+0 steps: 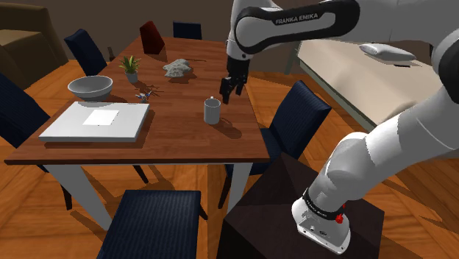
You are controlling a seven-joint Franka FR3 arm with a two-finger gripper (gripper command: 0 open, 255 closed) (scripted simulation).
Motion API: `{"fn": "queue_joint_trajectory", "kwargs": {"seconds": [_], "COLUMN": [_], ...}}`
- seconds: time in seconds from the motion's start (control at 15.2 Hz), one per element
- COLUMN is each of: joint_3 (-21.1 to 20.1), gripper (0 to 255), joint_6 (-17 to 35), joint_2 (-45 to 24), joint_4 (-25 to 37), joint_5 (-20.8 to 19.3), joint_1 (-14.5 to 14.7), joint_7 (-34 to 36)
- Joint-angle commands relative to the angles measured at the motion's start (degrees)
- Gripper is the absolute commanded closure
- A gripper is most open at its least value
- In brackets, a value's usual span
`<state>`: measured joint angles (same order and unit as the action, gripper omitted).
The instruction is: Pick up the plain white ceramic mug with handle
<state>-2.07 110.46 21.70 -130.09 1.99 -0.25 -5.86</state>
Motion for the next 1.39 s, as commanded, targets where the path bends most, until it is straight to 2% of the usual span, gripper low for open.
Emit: {"fn": "queue_joint_trajectory", "kwargs": {"seconds": [0.0,0.73,1.32], "joint_3": [-0.2,-0.1,0.0], "gripper": [0,0,0], "joint_6": [2.8,12.9,18.6], "joint_2": [-4.1,-27.6,-31.3], "joint_4": [1.6,15.4,13.6], "joint_5": [-0.4,-3.5,-3.9], "joint_1": [-0.1,-0.8,-0.8], "joint_7": [0.2,1.2,1.4]}}
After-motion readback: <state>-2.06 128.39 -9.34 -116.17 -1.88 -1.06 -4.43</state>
